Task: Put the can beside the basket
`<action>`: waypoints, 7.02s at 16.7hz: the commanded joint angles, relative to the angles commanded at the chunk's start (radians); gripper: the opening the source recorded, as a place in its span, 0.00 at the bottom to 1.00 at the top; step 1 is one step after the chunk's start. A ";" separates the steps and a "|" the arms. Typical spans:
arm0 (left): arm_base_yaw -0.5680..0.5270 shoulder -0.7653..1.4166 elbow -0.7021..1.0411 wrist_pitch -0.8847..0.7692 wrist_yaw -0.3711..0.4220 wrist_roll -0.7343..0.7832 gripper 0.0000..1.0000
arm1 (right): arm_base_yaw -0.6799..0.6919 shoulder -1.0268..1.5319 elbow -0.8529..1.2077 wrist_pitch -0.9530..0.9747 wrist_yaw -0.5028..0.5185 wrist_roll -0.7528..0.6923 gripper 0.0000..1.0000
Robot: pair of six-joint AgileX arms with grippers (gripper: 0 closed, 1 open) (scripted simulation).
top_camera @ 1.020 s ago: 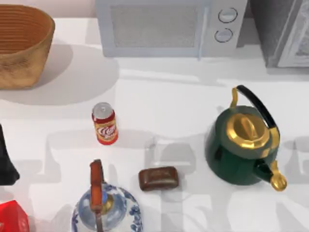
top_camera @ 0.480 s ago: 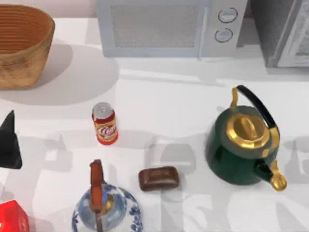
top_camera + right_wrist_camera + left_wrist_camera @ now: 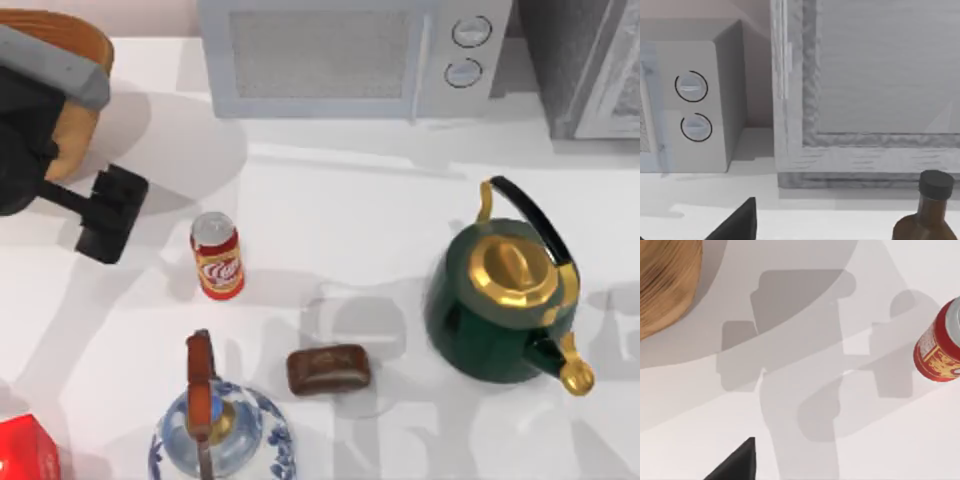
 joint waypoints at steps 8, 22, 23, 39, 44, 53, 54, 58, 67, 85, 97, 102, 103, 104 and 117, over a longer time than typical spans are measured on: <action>-0.143 0.653 0.562 -0.409 -0.002 0.112 1.00 | 0.000 0.000 0.000 0.000 0.000 0.000 1.00; -0.185 0.855 0.704 -0.482 -0.001 0.148 1.00 | 0.000 0.000 0.000 0.000 0.000 0.000 1.00; -0.185 0.860 0.680 -0.451 -0.001 0.148 1.00 | 0.000 0.000 0.000 0.000 0.000 0.000 1.00; -0.185 0.888 0.564 -0.305 0.000 0.148 0.47 | 0.000 0.000 0.000 0.000 0.000 0.000 1.00; -0.185 0.888 0.564 -0.305 0.000 0.148 0.10 | 0.000 0.000 0.000 0.000 0.000 0.000 1.00; -0.185 0.888 0.564 -0.305 0.000 0.148 0.00 | 0.000 0.000 0.000 0.000 0.000 0.000 1.00; -0.185 0.886 0.564 -0.306 0.000 0.149 0.00 | 0.000 0.000 0.000 0.000 0.000 0.000 1.00; -0.125 0.836 0.571 -0.314 0.007 0.124 0.00 | 0.000 0.000 0.000 0.000 0.000 0.000 1.00; 0.207 0.667 0.391 -0.404 -0.014 -0.046 0.00 | 0.000 0.000 0.000 0.000 0.000 0.000 1.00; 0.327 0.668 0.321 -0.385 -0.006 -0.116 0.00 | 0.000 0.000 0.000 0.000 0.000 0.000 1.00; 0.324 0.704 0.342 -0.265 -0.007 -0.131 0.08 | 0.000 0.000 0.000 0.000 0.000 0.000 1.00; 0.324 0.704 0.342 -0.265 -0.007 -0.131 0.45 | 0.000 0.000 0.000 0.000 0.000 0.000 1.00; 0.324 0.704 0.342 -0.265 -0.007 -0.131 0.53 | 0.000 0.000 0.000 0.000 0.000 0.000 1.00; 0.324 0.704 0.342 -0.265 -0.007 -0.131 0.60 | 0.000 0.000 0.000 0.000 0.000 0.000 1.00; 0.324 0.704 0.342 -0.265 -0.007 -0.131 1.00 | 0.000 0.000 0.000 0.000 0.000 0.000 1.00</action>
